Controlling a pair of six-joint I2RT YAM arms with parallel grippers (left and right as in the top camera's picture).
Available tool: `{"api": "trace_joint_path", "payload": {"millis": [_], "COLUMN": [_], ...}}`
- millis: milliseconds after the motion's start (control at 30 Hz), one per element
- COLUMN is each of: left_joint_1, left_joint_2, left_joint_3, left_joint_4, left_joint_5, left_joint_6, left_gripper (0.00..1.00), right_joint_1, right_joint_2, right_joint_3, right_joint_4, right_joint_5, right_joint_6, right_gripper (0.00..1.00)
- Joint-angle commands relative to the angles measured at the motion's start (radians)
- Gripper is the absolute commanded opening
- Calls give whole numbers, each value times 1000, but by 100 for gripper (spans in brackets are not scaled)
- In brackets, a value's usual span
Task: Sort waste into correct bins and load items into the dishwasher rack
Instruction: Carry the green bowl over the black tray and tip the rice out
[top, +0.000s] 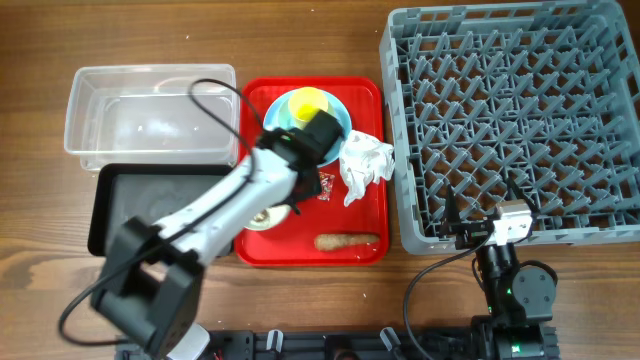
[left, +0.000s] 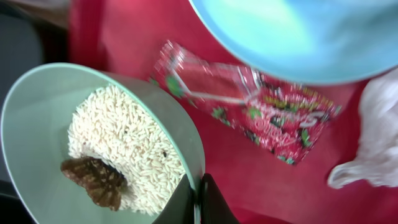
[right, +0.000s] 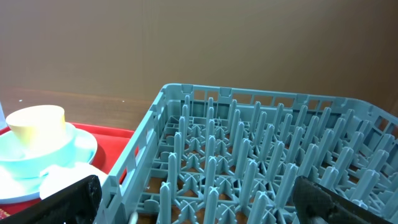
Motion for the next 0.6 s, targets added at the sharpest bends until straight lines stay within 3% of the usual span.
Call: {"api": "trace_joint_path", "payload": {"millis": [0,267,400,467,567], "left_joint_1": [107,347,621,742,757], "left_joint_2": [-100,-133,-133,-132,-132], "left_joint_3": [27,27,5,-98,-154], "left_joint_4": [-19,-54,-76,-13,13], "left_joint_5": [54,159,380,533,575], "left_joint_6": [97,242,414,523,547], "left_gripper": [4,4,4,4,4], "right_joint_1": [-3,-3,-3,-3,-3], "right_joint_2": [-4,-4,-4,-4,-4], "right_joint_3": [-1,-1,-1,-1,-1], "right_joint_4": [3,3,3,3,3], "right_joint_5": [6,6,6,6,6], "right_joint_6": [-5,-5,-5,-5,-5], "right_gripper": [100,100,100,100,100]}}
